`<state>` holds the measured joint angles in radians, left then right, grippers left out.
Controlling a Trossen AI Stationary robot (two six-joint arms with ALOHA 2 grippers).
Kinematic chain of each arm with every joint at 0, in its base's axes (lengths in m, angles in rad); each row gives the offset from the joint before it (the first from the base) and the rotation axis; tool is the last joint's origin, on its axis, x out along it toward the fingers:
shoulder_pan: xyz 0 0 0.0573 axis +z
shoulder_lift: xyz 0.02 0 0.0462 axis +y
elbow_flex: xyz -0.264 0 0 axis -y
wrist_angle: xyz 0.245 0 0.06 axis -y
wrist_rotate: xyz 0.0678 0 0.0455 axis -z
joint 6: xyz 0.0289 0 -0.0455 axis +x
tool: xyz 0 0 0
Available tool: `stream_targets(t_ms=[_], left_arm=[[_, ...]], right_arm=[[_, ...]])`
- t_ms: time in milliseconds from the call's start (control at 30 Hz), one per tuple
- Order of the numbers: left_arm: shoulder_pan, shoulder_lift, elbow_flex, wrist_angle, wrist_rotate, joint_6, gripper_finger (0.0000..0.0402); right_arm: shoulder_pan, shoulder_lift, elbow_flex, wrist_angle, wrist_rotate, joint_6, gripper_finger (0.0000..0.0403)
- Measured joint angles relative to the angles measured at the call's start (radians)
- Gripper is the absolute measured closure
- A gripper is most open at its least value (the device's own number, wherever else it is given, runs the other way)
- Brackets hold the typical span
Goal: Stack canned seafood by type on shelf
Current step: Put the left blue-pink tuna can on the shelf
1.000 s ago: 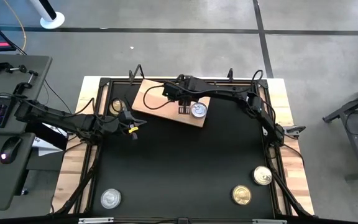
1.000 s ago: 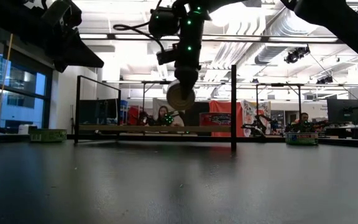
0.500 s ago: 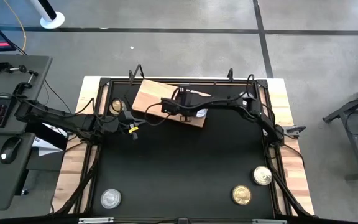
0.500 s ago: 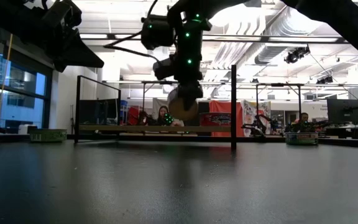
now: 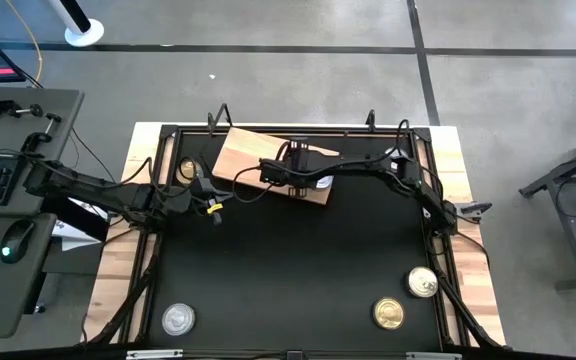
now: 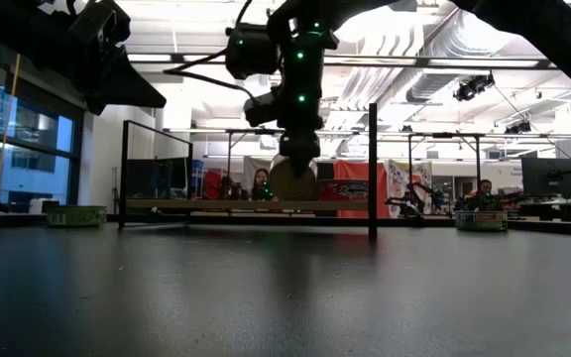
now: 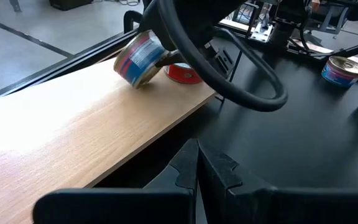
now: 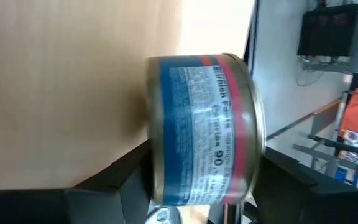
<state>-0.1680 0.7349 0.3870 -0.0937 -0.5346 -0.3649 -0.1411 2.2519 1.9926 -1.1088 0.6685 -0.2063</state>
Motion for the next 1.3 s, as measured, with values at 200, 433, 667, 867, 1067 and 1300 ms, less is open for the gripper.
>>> stream_targets(t_ms=[200,433,667,867,1067,1300], left_arm=[[0.0,0.0,0.0,0.0,0.0,0.0,0.0401],[0.0,0.0,0.0,0.0,0.0,0.0,0.0401],[0.0,0.003,0.0,0.0,-0.002,0.001,0.0401],[0.0,0.003,0.0,0.0,-0.002,0.001,0.0401],[0.0,0.003,0.0,0.0,-0.002,0.002,0.0401],[0.0,0.003,0.0,-0.013,-0.021,0.003,0.0402]], right_arm=[[0.0,0.0,0.0,0.0,-0.028,0.059,0.0176],[0.0,0.0,0.0,-0.042,-0.116,0.021,0.0174],[0.0,-0.001,0.002,-0.054,-0.216,0.017,0.0174],[0.0,-0.001,0.002,-0.067,-0.219,0.015,0.0158],[-0.001,-0.001,0.002,-0.066,-0.213,-0.004,0.0112],[-0.001,-0.001,0.002,-0.101,-0.205,-0.044,0.0063]])
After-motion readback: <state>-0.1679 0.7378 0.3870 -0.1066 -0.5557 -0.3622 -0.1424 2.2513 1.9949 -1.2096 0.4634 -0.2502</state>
